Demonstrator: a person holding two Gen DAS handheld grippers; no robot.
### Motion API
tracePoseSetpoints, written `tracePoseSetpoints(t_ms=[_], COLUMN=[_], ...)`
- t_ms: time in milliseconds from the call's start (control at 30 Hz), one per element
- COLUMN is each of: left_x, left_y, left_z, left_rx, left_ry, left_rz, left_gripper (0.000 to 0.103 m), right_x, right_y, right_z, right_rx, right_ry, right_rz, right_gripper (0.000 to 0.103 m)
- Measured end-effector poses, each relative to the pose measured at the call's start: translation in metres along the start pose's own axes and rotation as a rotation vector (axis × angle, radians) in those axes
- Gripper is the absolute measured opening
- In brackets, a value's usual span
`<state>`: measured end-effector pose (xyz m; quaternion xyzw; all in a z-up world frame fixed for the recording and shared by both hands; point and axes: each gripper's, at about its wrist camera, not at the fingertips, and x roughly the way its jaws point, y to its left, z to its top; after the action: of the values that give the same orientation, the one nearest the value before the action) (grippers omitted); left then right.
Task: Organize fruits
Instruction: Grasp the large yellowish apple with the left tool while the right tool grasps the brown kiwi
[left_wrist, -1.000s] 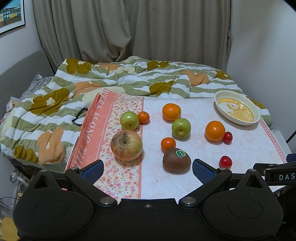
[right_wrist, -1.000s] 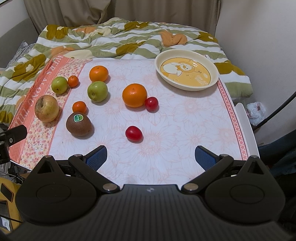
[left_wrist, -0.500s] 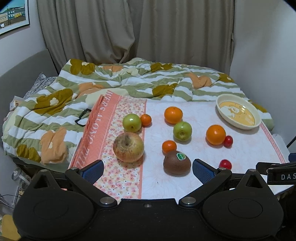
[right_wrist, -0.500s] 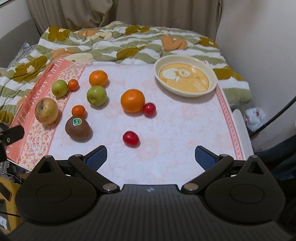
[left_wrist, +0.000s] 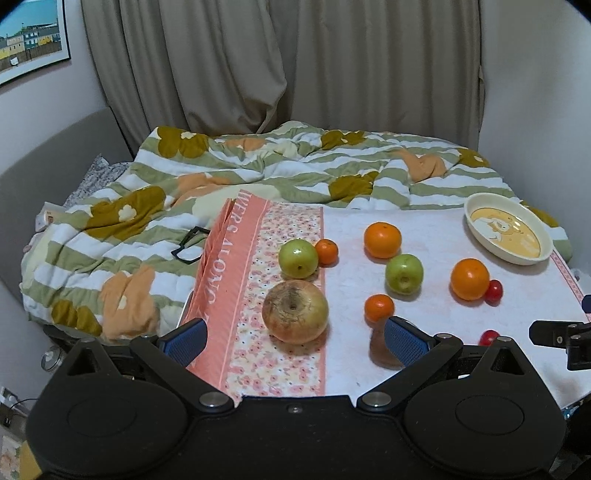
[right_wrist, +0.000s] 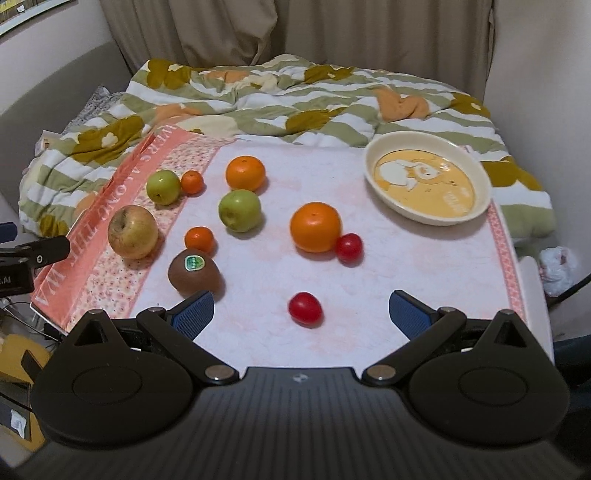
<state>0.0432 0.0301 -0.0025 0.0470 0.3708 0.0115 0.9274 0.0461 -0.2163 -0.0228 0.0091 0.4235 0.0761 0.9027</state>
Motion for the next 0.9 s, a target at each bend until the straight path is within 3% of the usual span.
tracePoseSetpoints(t_ms=[233, 533, 900], left_x=[0.041, 0.093, 0.141], left_y=[0.024, 0.045, 0.031], left_z=[0.002, -0.002, -0.003], left_rx=[0.102, 0.232, 0.353], left_ry=[0.014, 0.035, 0.062], left_rz=[-0.004, -0.136, -0.265], left_gripper=[0.103, 0.103, 0.1], right_x=[0.027, 0.072, 0.113], right_y=[0.027, 0.068, 0.094], right_z=[-0.004, -0.019, -0.03], right_rx=[0.02, -0.035, -0.095], right_ry=[-0.01, -0.021, -0.01], right_rz=[0.017, 0.007, -0.005], right_gripper=[0.103, 0.103, 0.103])
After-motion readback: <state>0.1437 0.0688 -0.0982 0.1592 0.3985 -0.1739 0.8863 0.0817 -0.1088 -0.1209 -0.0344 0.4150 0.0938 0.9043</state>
